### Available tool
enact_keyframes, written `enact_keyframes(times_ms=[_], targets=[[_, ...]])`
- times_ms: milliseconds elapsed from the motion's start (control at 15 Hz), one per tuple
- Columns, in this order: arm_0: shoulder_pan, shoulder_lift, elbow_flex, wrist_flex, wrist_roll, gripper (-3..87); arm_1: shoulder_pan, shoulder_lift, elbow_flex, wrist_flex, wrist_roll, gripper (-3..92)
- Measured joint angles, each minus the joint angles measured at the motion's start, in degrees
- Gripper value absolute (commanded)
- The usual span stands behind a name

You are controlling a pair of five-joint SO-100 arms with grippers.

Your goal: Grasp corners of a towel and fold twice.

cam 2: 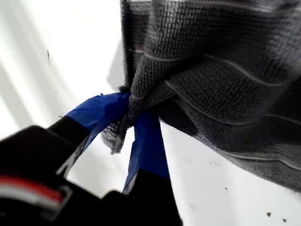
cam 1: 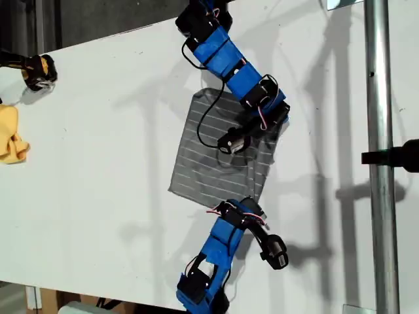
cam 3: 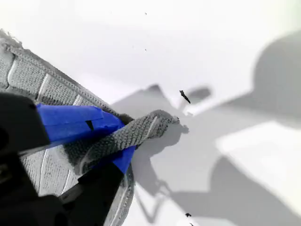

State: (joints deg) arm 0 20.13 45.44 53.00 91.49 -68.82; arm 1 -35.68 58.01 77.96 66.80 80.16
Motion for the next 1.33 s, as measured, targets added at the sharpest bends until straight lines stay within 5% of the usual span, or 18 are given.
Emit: enact_keyframes(times_ms=[800,1333], targets=[[4.7,17.8,-0.2,1.2,7.3,-2.3,-1.7,11.4,-10.8,5.2,-10.7,-0.2],[-10.1,18.7,1.3,3.0,10.5,-2.3,12.2,26.1,6.1,15.5,-8.4,-0.2]])
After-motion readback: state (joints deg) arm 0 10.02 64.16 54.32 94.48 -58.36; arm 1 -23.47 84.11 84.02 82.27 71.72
